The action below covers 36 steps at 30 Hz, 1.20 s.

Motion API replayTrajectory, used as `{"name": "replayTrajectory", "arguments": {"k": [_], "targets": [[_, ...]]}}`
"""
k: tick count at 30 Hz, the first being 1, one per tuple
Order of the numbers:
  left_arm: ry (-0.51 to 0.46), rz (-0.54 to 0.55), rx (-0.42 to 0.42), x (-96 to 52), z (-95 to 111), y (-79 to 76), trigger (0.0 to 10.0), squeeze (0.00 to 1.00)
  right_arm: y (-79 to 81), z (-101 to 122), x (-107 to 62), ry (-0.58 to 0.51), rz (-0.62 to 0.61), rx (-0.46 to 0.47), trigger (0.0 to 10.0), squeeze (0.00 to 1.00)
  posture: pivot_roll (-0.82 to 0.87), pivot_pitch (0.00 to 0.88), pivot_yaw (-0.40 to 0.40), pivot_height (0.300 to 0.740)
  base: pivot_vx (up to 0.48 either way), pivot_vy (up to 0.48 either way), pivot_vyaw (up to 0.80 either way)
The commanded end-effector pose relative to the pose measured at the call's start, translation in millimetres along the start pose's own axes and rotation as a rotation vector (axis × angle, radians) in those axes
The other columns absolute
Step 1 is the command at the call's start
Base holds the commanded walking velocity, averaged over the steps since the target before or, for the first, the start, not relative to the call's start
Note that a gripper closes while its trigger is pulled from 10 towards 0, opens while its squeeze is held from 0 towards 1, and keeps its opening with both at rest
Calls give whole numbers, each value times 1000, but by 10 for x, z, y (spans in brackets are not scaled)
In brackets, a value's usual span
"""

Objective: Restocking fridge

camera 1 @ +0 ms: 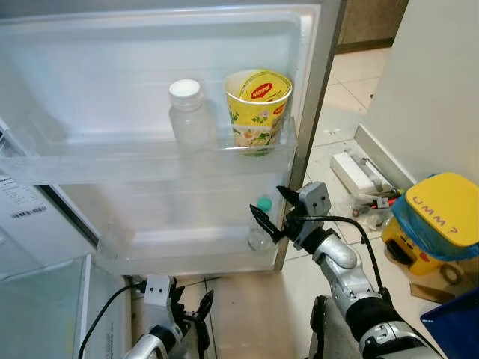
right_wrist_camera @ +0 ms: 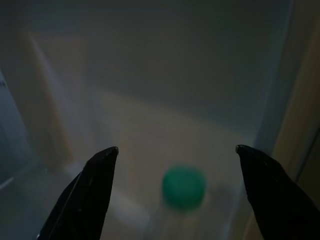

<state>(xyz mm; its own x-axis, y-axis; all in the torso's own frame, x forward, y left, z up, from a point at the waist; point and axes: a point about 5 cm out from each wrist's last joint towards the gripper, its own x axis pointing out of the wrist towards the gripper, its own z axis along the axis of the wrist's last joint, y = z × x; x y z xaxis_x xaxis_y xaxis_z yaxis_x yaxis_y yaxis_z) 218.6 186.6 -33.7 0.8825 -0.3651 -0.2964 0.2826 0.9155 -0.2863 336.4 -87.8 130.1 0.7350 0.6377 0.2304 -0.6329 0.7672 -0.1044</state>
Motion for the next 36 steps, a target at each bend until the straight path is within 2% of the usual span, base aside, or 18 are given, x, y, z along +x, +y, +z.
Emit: {"name": "replayTrajectory", "arguments": {"k": [1,6,7,8,9,12,16,17,20,23,25,29,31,36], "targets": [[22,-4,-8,-30,-70,-28,10000,0,-8,120,24,-47,28,-4,10000,1000,-9,166,0,455,0,0,0],[25,-2,-10,-28,-73,-30,10000,0,2,224,13,-79,81,-16,10000,961,-12,164,-2,455,0,0,0],[26,-3,-11,-26,-74,-33,10000,0,9,251,2,-87,102,-9,10000,569,-15,163,-3,455,0,0,0],[26,-3,-11,-26,-74,-33,10000,0,9,251,2,-87,102,-9,10000,569,-15,163,-3,455,0,0,0],[27,-4,-12,-24,-78,-38,10000,0,24,277,-16,-92,134,2,10000,0,-16,163,-4,455,0,0,0],[33,-6,-14,-12,-86,-55,10000,0,104,303,-132,-73,264,57,10000,0,-23,155,-8,455,0,0,0],[37,-8,-16,-5,-89,-61,10000,0,147,276,-250,-46,335,121,10000,0,-26,151,-11,455,0,0,0],[42,-7,-18,0,-92,-65,10000,0,172,230,-363,-19,382,176,10000,0,-28,143,-13,455,0,0,0],[45,-6,-20,3,-95,-66,10000,0,194,204,-464,-10,415,220,10000,0,-30,141,-14,455,0,0,0],[48,-2,-23,2,-100,-64,10000,0,142,171,-550,-25,346,302,10000,0,-35,136,-13,455,0,0,0],[50,0,-24,1,-102,-63,10000,0,106,103,-587,2,302,321,10000,0,-35,136,-13,455,0,0,0],[53,11,-29,8,-103,-61,10000,0,-67,-361,-786,245,46,287,10000,0,-41,132,-12,455,0,0,0],[50,14,-33,27,-90,-64,10000,0,-115,-553,-946,332,-40,375,10000,0,-41,131,-14,455,0,0,0],[43,23,-40,50,-63,-56,10000,0,-86,-654,-1090,370,-50,466,10000,0,-45,125,-14,455,0,0,0]]}}
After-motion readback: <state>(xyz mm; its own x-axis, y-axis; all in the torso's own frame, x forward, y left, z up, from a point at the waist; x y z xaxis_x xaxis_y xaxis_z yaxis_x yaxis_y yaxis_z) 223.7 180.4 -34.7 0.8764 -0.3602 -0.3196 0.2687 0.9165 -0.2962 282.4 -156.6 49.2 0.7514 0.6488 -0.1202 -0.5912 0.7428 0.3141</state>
